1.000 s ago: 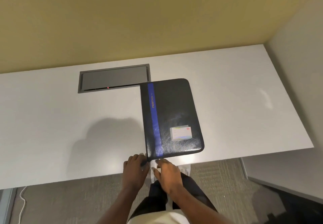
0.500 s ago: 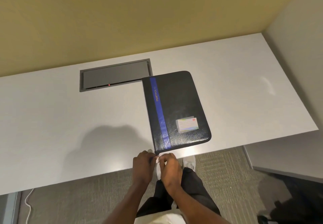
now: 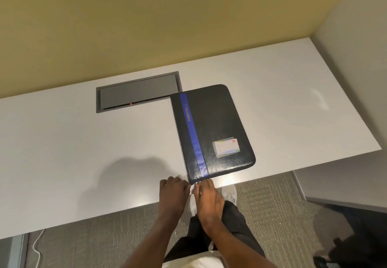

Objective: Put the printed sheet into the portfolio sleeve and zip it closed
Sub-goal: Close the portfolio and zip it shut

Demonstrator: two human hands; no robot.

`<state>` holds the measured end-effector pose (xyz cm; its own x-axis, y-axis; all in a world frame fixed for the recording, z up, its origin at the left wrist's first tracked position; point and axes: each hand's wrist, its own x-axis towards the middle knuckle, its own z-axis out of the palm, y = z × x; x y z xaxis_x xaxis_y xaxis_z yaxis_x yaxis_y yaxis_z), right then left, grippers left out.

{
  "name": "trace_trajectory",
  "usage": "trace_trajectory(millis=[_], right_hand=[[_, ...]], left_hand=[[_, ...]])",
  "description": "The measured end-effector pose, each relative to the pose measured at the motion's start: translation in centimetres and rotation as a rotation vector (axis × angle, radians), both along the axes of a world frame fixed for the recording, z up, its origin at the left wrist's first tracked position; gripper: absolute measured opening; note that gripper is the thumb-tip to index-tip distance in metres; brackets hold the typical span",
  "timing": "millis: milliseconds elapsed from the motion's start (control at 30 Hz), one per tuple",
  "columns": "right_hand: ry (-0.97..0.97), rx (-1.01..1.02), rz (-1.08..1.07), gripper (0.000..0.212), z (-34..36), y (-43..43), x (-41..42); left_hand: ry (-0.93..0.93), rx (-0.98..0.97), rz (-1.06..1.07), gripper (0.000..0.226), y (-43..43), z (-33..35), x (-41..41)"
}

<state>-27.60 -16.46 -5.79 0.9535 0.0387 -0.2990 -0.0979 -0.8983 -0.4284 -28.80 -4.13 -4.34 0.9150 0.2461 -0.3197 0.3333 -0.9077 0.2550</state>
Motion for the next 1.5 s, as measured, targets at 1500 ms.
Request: trace_trajectory(millis=[1500], right_hand=[[-0.093,0.087,-0.244,0.012,-1.0,-13.7,6.7]], left_hand=[[0.177,0.188,-0.443,0.090,-9.9,-1.6,9.9]])
